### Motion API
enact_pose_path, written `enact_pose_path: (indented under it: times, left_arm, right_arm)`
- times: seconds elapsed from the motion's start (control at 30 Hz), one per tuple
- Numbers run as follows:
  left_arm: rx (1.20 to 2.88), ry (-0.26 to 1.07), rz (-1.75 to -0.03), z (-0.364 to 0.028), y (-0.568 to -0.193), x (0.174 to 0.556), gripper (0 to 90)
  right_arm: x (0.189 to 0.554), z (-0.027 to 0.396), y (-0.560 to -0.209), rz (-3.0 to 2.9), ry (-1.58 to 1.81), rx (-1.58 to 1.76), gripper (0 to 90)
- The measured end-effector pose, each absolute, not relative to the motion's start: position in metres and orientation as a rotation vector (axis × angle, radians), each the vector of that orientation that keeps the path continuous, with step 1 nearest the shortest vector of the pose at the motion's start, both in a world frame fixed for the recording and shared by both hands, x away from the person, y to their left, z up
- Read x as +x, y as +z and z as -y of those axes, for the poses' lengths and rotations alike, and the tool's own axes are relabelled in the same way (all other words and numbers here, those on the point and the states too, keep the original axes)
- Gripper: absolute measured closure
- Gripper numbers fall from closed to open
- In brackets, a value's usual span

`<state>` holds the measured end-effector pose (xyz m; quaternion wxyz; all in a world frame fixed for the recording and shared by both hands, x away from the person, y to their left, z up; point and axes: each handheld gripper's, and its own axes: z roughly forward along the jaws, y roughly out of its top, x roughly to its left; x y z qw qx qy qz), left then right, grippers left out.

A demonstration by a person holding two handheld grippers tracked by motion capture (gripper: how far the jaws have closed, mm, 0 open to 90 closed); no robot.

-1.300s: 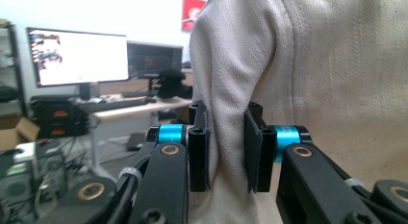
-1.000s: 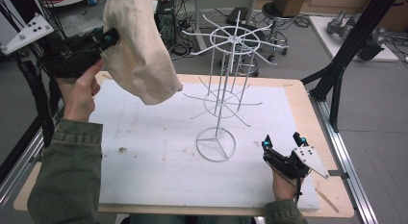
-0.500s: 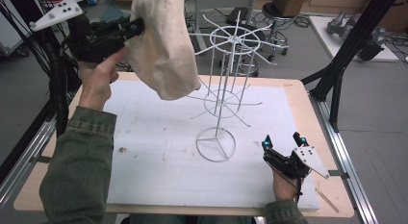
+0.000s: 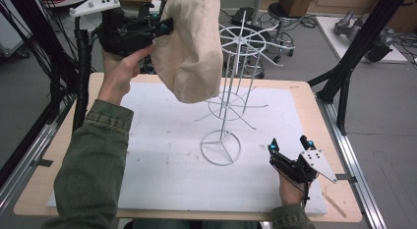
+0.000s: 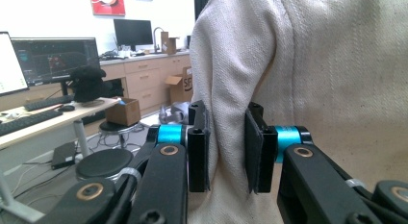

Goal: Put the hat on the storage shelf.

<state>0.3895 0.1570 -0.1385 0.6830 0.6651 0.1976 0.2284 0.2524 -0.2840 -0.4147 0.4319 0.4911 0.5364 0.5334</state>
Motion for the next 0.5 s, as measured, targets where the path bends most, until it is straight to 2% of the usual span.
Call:
enact_pose_path:
  times: [0.33,0.5]
  left_arm:
    - [1.577,0.558,-0.425,-0.141,-0.141,0.394,74.2]
    - [1.616,0.541,-0.41,-0.137,-0.148,0.395,73.9]
  right_arm:
    - [0.253,0.283,-0.415,-1.342,1.331,1.217,4.9]
    - [0.252,0.284,-0.415,-1.337,1.334,1.223,4.9]
